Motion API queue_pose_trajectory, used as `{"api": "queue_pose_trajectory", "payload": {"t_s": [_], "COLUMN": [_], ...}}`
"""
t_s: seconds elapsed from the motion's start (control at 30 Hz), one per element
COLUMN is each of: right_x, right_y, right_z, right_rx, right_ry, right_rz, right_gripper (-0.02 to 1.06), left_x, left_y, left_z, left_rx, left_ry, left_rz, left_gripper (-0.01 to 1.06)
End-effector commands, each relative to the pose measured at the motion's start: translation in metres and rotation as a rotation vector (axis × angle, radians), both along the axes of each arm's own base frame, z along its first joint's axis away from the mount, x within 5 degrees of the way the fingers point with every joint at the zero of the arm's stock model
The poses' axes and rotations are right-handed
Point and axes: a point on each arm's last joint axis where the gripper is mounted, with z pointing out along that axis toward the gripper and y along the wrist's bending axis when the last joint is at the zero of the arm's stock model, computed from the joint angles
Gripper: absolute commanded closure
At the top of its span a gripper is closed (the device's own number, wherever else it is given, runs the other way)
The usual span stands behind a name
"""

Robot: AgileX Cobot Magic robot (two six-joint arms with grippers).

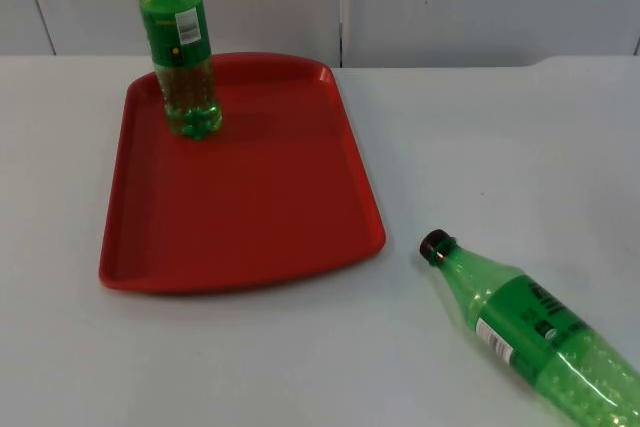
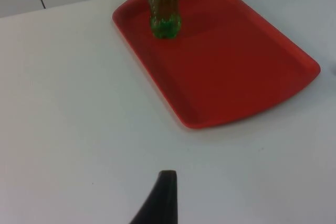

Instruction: Place the bottle upright on the tray.

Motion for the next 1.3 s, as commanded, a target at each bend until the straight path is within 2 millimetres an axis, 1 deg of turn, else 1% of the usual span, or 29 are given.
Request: {"api": "queue_pose_trajectory", "payload": {"t_s": [0.0, 0.03, 0.07, 0.1, 0.17, 0.2, 0.23, 0.33, 0.37, 0.47, 0.5, 0.53, 0.67, 0.8, 0.87, 0.9, 1.03, 1.07, 1.1, 1.17, 1.23, 1.27], "right_x": [0.006, 0.010, 0.010, 0.014, 0.019, 0.021, 0.021, 0.024, 0.024, 0.026, 0.026, 0.026, 0.029, 0.032, 0.040, 0.040, 0.055, 0.055, 0.057, 0.062, 0.066, 0.066], "right_y": [0.009, 0.015, 0.015, 0.027, 0.043, 0.049, 0.049, 0.066, 0.066, 0.078, 0.085, 0.085, 0.101, 0.111, 0.118, 0.118, 0.145, 0.145, 0.149, 0.156, 0.158, 0.158], "right_z": [-0.002, -0.006, -0.006, -0.011, -0.020, -0.023, -0.023, -0.037, -0.037, -0.050, -0.057, -0.057, -0.070, -0.081, -0.085, -0.085, -0.088, -0.088, -0.090, -0.100, -0.110, -0.110], "right_rx": [-0.013, -0.028, -0.028, -0.048, -0.065, -0.079, -0.079, -0.114, -0.114, -0.150, -0.176, -0.176, -0.203, -0.225, -0.227, -0.227, -0.218, -0.218, -0.224, -0.233, -0.239, -0.239], "right_ry": [-0.012, -0.010, -0.010, -0.017, -0.015, -0.018, -0.018, -0.002, -0.002, 0.032, 0.037, 0.037, 0.031, 0.053, 0.091, 0.091, 0.089, 0.089, 0.087, 0.085, 0.082, 0.082], "right_rz": [0.050, 0.074, 0.074, 0.127, 0.189, 0.213, 0.213, 0.265, 0.265, 0.293, 0.307, 0.307, 0.318, 0.317, 0.282, 0.282, 0.286, 0.286, 0.298, 0.312, 0.313, 0.313], "right_gripper": [-0.01, -0.01, -0.01, -0.01, -0.01, -0.01, -0.01, -0.01, -0.01, -0.01, -0.01, -0.01, -0.01, -0.01, -0.01, -0.01, -0.01, -0.01, -0.01, -0.01, -0.01, -0.01], "left_x": [0.000, 0.000, 0.000, 0.000, 0.000, 0.000, 0.000, 0.000, 0.000, 0.000, 0.000, 0.000, 0.000, 0.000, 0.000, 0.000, 0.000, 0.000, 0.000, 0.000, 0.000, 0.000], "left_y": [0.000, 0.000, 0.000, 0.000, 0.000, 0.000, 0.000, 0.000, 0.000, 0.000, 0.000, 0.000, 0.000, 0.000, 0.000, 0.000, 0.000, 0.000, 0.000, 0.000, 0.000, 0.000], "left_z": [-0.002, -0.002, -0.002, -0.002, -0.002, -0.002, -0.002, -0.002, -0.002, -0.002, -0.002, -0.002, -0.002, -0.002, -0.002, -0.002, -0.002, -0.002, -0.002, -0.002, -0.002, -0.002], "left_rx": [-0.005, -0.005, -0.005, -0.005, -0.005, -0.005, -0.005, -0.005, -0.005, -0.005, -0.005, -0.005, -0.005, -0.005, -0.005, -0.005, -0.005, -0.005, -0.005, -0.005, -0.005, -0.005], "left_ry": [0.002, 0.002, 0.002, 0.002, 0.002, 0.002, 0.002, 0.002, 0.002, 0.002, 0.002, 0.002, 0.002, 0.002, 0.002, 0.002, 0.002, 0.002, 0.002, 0.002, 0.002, 0.002], "left_rz": [0.004, 0.004, 0.004, 0.004, 0.004, 0.004, 0.004, 0.004, 0.004, 0.004, 0.004, 0.004, 0.004, 0.004, 0.004, 0.004, 0.004, 0.004, 0.004, 0.004, 0.004, 0.004], "left_gripper": [0.17, 0.17, 0.17, 0.17, 0.17, 0.17, 0.17, 0.17, 0.17, 0.17, 0.17, 0.17, 0.17, 0.17, 0.17, 0.17, 0.17, 0.17, 0.17, 0.17, 0.17, 0.17]}}
